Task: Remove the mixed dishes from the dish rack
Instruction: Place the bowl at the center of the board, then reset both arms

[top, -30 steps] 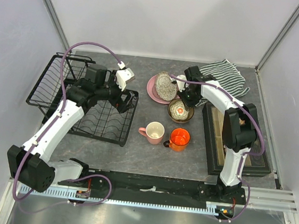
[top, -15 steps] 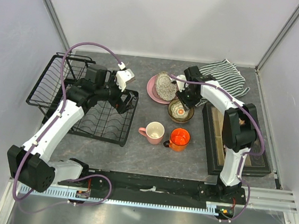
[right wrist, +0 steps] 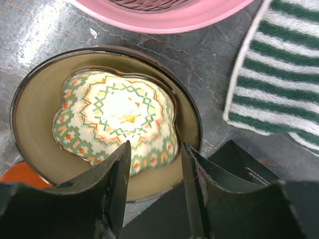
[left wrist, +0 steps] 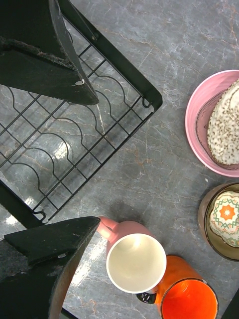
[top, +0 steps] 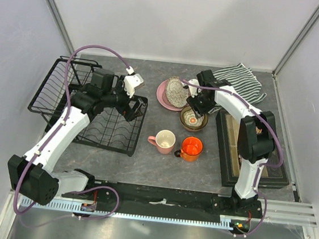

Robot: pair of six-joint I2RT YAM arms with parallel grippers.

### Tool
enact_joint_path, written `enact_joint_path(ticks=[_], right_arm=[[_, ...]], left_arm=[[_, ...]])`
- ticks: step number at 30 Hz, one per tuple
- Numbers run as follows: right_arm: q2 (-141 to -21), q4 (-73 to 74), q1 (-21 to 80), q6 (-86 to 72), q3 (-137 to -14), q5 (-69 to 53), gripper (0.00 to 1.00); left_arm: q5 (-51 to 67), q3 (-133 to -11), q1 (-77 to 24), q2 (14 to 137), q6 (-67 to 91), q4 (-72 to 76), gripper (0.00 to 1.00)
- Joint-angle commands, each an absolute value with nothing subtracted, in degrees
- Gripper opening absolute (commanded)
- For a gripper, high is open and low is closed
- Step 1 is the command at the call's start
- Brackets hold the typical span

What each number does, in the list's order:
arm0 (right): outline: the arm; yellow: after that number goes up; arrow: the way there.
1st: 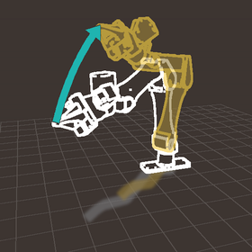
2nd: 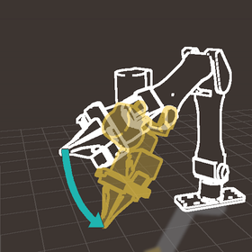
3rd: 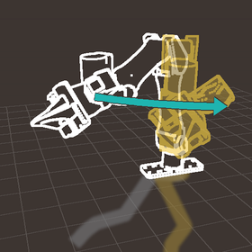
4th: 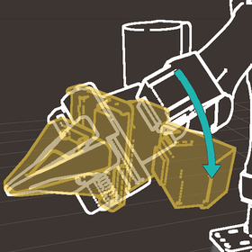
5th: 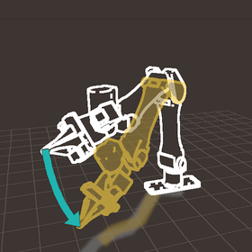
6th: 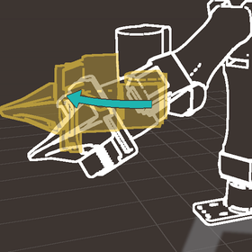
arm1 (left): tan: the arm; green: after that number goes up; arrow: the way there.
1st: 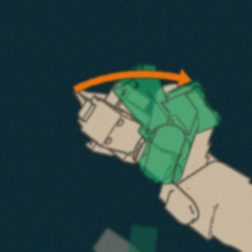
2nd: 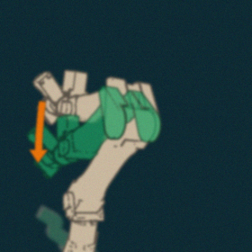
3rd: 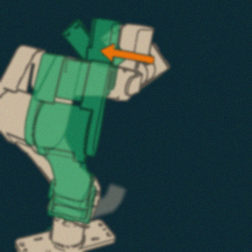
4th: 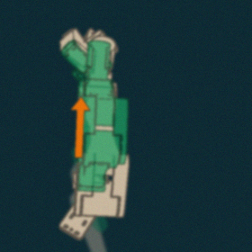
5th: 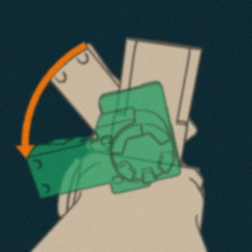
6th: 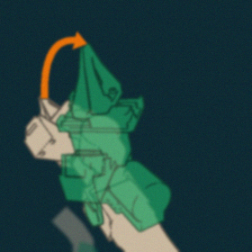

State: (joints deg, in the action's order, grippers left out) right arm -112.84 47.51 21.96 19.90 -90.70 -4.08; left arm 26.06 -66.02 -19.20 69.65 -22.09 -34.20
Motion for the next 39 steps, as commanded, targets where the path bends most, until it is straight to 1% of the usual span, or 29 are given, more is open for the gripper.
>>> enact_joint_path(ticks=[1,9,10,12,13,15,18,19,20,21,24,26,32,36,39], right_arm=[[-108.11,47.99,21.71,20.04,-93.78,-2.72,0.53],[-104.07,49.75,21.80,18.81,-97.38,-3.34,0.57],[-103.02,49.75,21.71,18.37,-97.73,-3.43,0.61],[-101.87,49.75,21.71,18.02,-98.78,-3.16,0.64],[-100.82,49.75,21.88,17.41,-99.22,-2.99,0.68],[-99.76,49.40,21.80,16.79,-100.45,-1.94,0.70],[-97.31,48.08,21.71,15.65,-101.42,0.86,0.78],[-96.60,47.47,21.80,15.30,-101.43,1.75,0.84],[-95.90,46.68,21.80,14.60,-101.25,2.71,0.88],[-94.50,44.93,21.80,14.50,-100.99,4.46,0.98],[-91.95,41.23,21.71,13.36,-100.29,9.20,0.98],[-90.54,38.43,21.62,12.84,-99.50,12.11,0.98],[-86.93,29.47,21.36,10.90,-94.15,22.31,0.98],[-84.64,23.74,20.22,8.89,-90.36,23.47,0.98],[-82.53,18.38,18.55,7.65,-87.37,24.25,0.98]], left_arm=[[26.11,-67.06,-18.98,69.52,-24.08,-33.75,0.99],[22.95,-68.20,-18.90,69.87,-21.98,-32.44,0.99],[22.33,-68.12,-18.90,69.87,-21.54,-31.74,0.99],[19.96,-67.59,-18.98,69.44,-20.66,-29.01,0.99],[19.08,-67.33,-18.90,69.00,-20.22,-28.05,0.99],[16.45,-67.06,-18.90,68.73,-19.26,-25.33,0.99],[13.10,-67.58,-18.81,68.73,-17.50,-22.60,0.99],[12.49,-67.85,-18.81,68.90,-17.14,-22.07,0.99],[11.52,-68.29,-18.72,68.82,-16.70,-21.63,0.99],[10.99,-68.55,-18.72,68.82,-15.74,-20.14,0.99],[7.13,-68.91,-18.46,68.47,-13.10,-16.28,0.99],[0.90,-68.99,-18.37,67.86,-9.78,-13.90,0.99],[0.79,-72.59,-17.40,68.20,-10.90,-11.78,0.99],[0.18,-75.75,-17.14,69.25,-11.42,-11.78,0.99],[-2.89,-77.95,-16.44,69.96,-11.60,-10.99,0.99]])
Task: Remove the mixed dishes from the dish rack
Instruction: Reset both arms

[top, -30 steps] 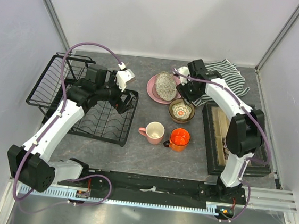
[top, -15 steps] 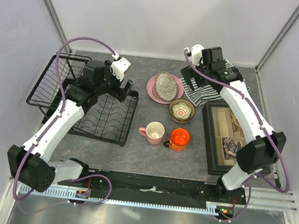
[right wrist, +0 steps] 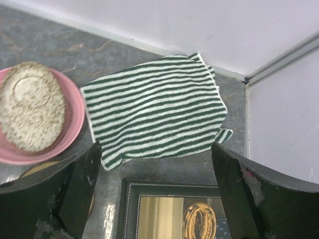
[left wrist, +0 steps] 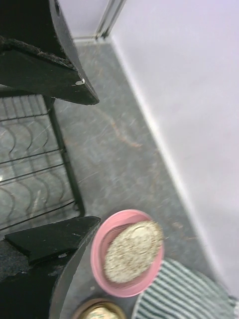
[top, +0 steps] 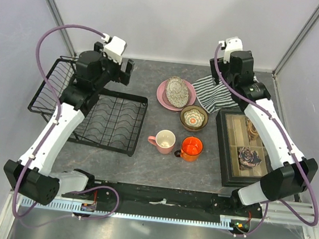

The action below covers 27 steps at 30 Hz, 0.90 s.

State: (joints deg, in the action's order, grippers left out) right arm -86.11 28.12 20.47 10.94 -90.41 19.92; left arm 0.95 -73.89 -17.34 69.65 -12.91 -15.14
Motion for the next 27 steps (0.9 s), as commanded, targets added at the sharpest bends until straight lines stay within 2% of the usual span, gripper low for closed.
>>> enact_joint_path(ticks=[1,12,19,27], right_arm=[[-82.09,17.33,17.94,6.60,-86.93,24.34,0.98],[-78.05,7.82,15.03,7.38,-80.60,28.11,0.98],[-75.76,2.12,14.85,8.09,-75.68,30.15,0.98],[-74.00,0.97,14.94,8.17,-76.20,30.76,0.98]], left_arm=[[-4.21,-78.48,-16.26,69.96,-11.60,-10.46,0.99],[-3.70,-75.15,-9.41,69.87,-9.05,-1.94,0.99],[-3.52,-71.28,-8.61,68.64,-8.70,-0.26,0.99],[-3.08,-70.66,-8.53,68.12,-8.53,-0.26,0.99]])
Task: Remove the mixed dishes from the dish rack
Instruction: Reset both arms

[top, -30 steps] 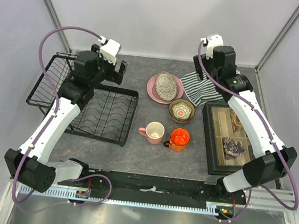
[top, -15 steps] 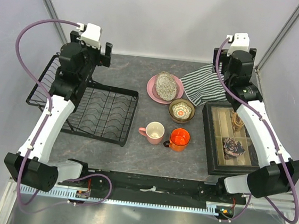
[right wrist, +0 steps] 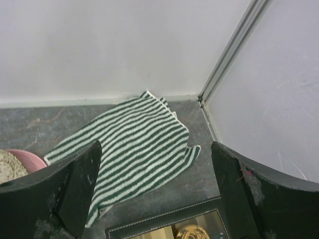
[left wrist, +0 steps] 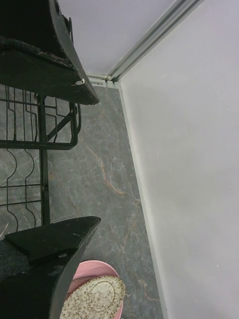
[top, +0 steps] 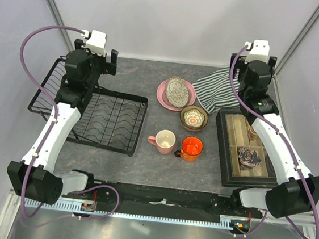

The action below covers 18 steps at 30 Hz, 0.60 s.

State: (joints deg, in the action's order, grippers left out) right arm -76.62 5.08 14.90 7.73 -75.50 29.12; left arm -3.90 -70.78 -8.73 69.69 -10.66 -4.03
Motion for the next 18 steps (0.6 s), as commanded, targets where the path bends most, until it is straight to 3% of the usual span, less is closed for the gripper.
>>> enact_joint_path(ticks=[1,18], right_arm=[[-73.57,0.97,14.85,8.43,-76.20,30.67,0.98],[-74.18,2.55,14.94,9.40,-78.84,30.24,0.98]], left_arm=[[-2.99,-70.66,-8.53,68.29,-8.44,-0.26,0.99],[-2.20,-70.14,-8.09,68.12,-8.52,1.23,0.99]])
